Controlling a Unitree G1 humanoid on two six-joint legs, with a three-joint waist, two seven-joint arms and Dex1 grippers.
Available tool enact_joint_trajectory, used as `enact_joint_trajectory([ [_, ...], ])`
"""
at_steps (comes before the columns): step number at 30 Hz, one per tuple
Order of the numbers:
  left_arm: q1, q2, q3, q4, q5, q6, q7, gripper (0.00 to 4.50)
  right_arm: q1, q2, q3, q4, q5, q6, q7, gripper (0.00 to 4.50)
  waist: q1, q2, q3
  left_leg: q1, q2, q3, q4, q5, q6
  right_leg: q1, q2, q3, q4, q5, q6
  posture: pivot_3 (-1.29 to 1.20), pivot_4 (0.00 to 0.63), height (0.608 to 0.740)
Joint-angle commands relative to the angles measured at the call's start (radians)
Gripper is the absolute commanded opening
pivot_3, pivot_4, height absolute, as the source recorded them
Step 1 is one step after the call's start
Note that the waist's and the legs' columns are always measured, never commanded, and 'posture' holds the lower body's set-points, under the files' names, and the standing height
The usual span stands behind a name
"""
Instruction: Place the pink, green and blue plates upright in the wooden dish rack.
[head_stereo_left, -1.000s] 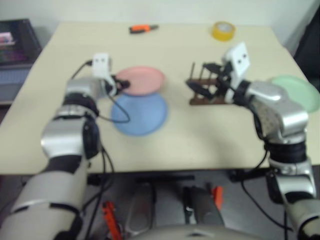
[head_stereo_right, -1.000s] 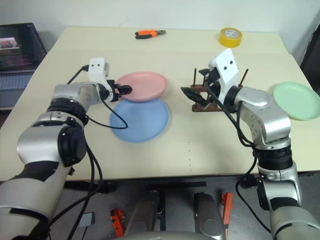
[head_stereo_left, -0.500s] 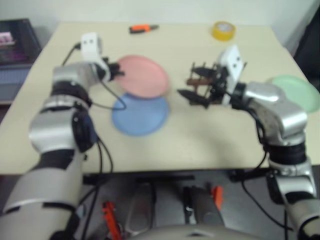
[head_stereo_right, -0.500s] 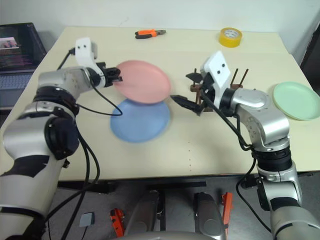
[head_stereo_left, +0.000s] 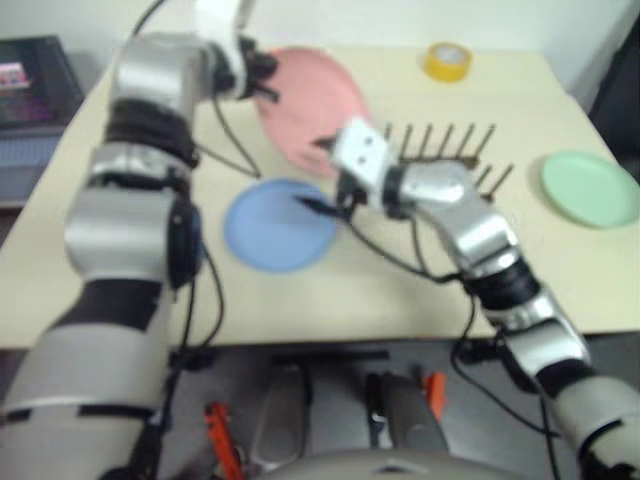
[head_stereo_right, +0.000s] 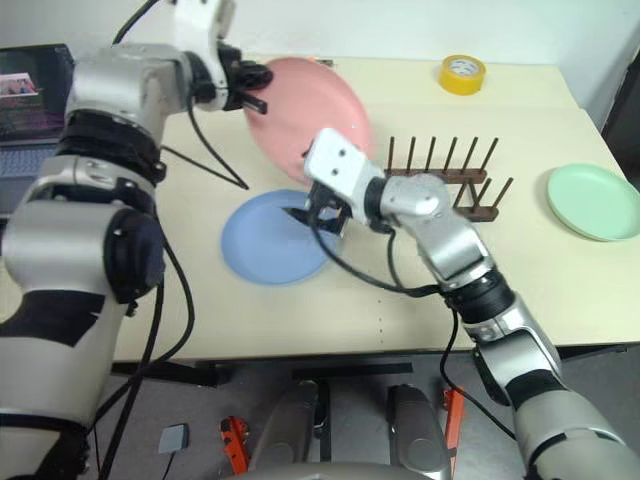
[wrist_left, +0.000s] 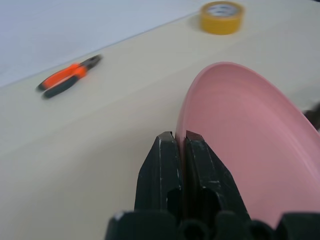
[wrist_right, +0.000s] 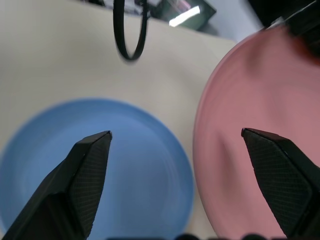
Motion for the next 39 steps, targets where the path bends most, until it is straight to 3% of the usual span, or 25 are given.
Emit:
enact_joint_trajectory([
  [1, -0.057, 0.008, -0.01, -0.111, -0.008, 0.055, -0.035, 0.03, -0.001, 0.008, 0.009, 0.019, -0.065, -0.071, -0.018, 4.5, -0.002, 0.0, 0.0, 0.0, 0.0, 0.0, 0.0, 0.0, 0.0, 0.0, 0.0, 0.0, 0.0, 0.0, 0.0, 0.0, 0.15, 0.74],
  [3, -0.055, 0.014, -0.016, -0.147, -0.012, 0.087, -0.055, 0.03, 0.006, 0.007, 0.017, 0.048, -0.12, -0.098, -0.052, 4.5, -0.004, 0.0, 0.0, 0.001, 0.0, 0.0, 0.0, 0.0, 0.0, 0.0, 0.002, 0.0, 0.001, 0.0, 0.0, 0.0, 0.15, 0.74],
  [16, -0.041, 0.045, -0.009, -0.136, -0.004, 0.066, -0.03, 0.0, 0.012, 0.054, -0.061, 0.097, -0.195, -0.25, -0.194, 0.11, -0.006, 0.0, 0.0, 0.001, 0.001, -0.001, 0.0, 0.001, -0.001, 0.0, 0.004, 0.001, 0.002, 0.0, -0.001, 0.0, 0.15, 0.74],
  [22, -0.049, 0.056, -0.009, -0.12, -0.016, 0.073, -0.068, 0.0, 0.007, 0.062, -0.078, 0.11, -0.212, -0.288, -0.221, 0.03, -0.005, 0.0, 0.0, 0.001, 0.001, -0.001, 0.0, 0.001, -0.001, 0.0, 0.004, 0.001, 0.002, 0.0, -0.001, 0.0, 0.15, 0.74],
  [26, -0.076, 0.068, 0.006, -0.115, -0.037, 0.094, -0.113, 1.02, 0.01, 0.057, -0.081, 0.112, -0.212, -0.306, -0.216, 0.0, -0.005, 0.0, 0.0, 0.001, 0.001, -0.001, 0.0, 0.001, -0.001, 0.0, 0.004, 0.0, 0.002, 0.0, -0.001, 0.0, 0.15, 0.74],
  [34, -0.135, 0.164, 0.025, -0.208, -0.09, 0.143, -0.283, 3.95, -0.003, 0.073, -0.102, 0.128, -0.199, -0.328, -0.199, 0.0, -0.014, 0.0, 0.0, 0.001, 0.001, -0.001, 0.0, 0.001, -0.001, 0.0, 0.005, 0.001, 0.002, 0.0, -0.001, 0.0, 0.15, 0.74],
  [39, -0.063, 0.323, 0.171, -0.388, -0.258, 0.177, -0.434, 3.95, -0.024, 0.091, -0.203, 0.1, -0.065, -0.259, -0.147, 0.0, -0.032, 0.001, 0.0, 0.001, 0.003, -0.001, -0.001, 0.001, -0.001, -0.001, 0.005, 0.002, 0.002, 0.0, -0.002, 0.0, 0.15, 0.74],
])
